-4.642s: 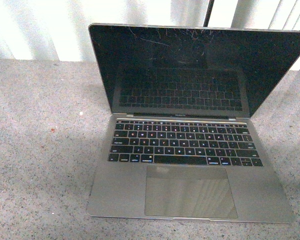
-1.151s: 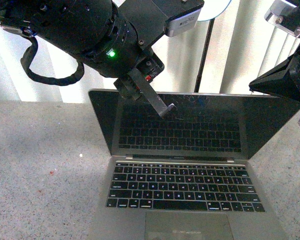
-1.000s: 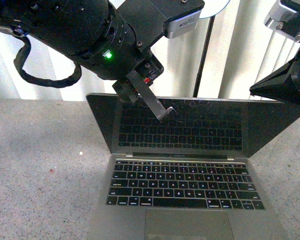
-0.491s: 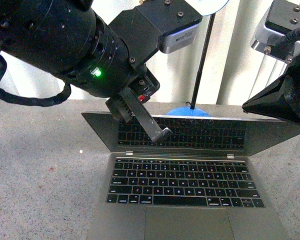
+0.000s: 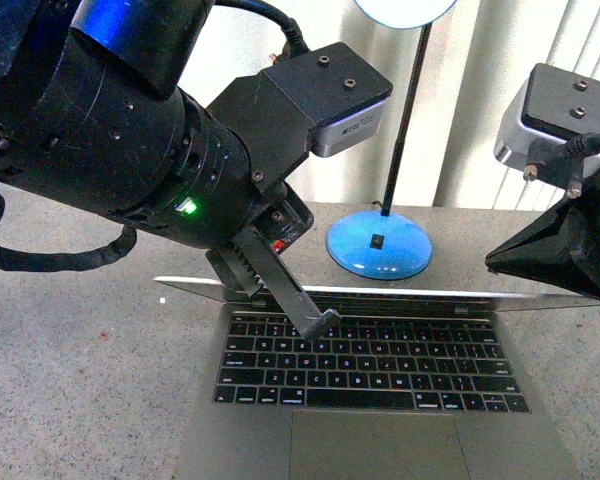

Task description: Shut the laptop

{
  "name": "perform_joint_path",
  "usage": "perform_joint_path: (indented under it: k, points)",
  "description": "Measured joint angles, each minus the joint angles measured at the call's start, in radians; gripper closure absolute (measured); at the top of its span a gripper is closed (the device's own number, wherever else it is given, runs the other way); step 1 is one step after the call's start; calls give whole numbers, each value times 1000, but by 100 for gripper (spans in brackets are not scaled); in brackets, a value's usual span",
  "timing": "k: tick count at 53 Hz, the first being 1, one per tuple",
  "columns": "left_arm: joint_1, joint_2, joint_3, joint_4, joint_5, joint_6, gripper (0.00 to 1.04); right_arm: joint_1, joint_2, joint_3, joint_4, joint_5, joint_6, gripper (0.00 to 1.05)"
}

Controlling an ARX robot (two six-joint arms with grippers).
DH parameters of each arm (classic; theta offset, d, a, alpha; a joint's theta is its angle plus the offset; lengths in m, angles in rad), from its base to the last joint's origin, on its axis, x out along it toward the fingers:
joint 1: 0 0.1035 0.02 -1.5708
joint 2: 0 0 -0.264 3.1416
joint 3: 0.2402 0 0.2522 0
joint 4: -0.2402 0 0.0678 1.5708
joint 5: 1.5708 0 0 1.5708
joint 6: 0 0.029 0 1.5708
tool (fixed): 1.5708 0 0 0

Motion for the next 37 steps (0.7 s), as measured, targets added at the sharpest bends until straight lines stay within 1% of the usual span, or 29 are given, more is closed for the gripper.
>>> perform_joint_path:
  k: [15,37]
  points:
    - [-15,10,-17,10,2,-16,101,5,4,-16,16,-2,0,102]
    - [-41,36,-70,49,3,-58,101,4,10,-53,-1,1,-30,102]
